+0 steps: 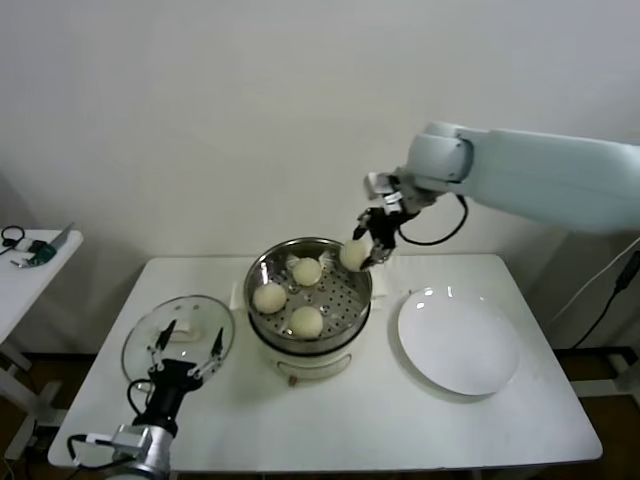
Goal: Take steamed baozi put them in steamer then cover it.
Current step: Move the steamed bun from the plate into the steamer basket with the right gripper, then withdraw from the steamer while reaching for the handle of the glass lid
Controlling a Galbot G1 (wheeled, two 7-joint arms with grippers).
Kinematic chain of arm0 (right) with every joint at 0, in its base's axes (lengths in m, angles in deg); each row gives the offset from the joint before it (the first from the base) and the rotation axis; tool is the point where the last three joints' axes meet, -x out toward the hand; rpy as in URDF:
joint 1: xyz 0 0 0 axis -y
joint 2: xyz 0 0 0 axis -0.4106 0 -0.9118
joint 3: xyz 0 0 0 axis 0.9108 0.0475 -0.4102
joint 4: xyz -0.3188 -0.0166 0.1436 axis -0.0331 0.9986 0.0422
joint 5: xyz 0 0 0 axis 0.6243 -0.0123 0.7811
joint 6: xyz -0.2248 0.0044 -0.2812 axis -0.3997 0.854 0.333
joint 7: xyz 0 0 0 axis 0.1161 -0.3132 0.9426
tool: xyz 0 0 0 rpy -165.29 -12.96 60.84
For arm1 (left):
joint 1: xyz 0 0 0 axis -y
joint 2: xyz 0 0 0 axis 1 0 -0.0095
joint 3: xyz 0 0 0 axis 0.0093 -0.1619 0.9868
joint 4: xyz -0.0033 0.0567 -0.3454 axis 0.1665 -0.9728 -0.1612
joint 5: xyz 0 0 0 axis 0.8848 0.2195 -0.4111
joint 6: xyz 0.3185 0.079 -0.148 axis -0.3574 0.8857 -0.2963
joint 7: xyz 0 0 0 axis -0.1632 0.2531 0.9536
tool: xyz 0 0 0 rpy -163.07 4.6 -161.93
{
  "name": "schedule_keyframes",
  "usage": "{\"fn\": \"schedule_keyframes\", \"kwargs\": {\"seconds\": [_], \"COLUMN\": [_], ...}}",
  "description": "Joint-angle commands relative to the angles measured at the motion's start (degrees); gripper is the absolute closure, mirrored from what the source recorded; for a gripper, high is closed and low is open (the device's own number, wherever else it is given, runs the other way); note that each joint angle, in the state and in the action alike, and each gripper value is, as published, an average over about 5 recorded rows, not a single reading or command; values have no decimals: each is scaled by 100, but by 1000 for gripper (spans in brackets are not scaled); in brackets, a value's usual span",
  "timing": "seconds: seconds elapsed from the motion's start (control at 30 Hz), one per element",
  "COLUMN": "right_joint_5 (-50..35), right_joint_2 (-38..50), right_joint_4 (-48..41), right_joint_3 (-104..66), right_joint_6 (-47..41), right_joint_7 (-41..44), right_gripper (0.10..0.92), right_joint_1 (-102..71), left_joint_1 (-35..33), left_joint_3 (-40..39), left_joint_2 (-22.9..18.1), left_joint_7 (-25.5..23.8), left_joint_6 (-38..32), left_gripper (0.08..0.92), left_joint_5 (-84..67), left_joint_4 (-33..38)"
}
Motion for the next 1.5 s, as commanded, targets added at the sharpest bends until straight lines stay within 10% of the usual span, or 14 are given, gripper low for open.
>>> {"fn": "schedule_keyframes", "kwargs": {"seconds": [0.03, 0.73, 1.13, 1.5], "right_joint_5": [464, 995, -319, -1008], "right_joint_2": [-1008, -1378, -506, 1308], "right_joint_4": [-405, -1459, -1227, 415], "right_joint_3": [13, 92, -719, -4565], "right_joint_6": [-183, 98, 173, -286], "right_joint_7": [-199, -21, 64, -4983], "right_gripper": [408, 398, 205, 203], "right_joint_1": [-877, -1379, -989, -3435], "left_joint_1": [-22, 10, -20, 116], "left_joint_3": [15, 63, 119, 46], "left_joint_2": [15, 40, 55, 77], "left_joint_7": [-3, 6, 11, -1], "left_joint_6": [-5, 6, -58, -86], "left_gripper": [177, 177, 177, 177], "left_joint_5": [-14, -77, -70, 78], "left_joint_4": [-18, -27, 62, 30]}}
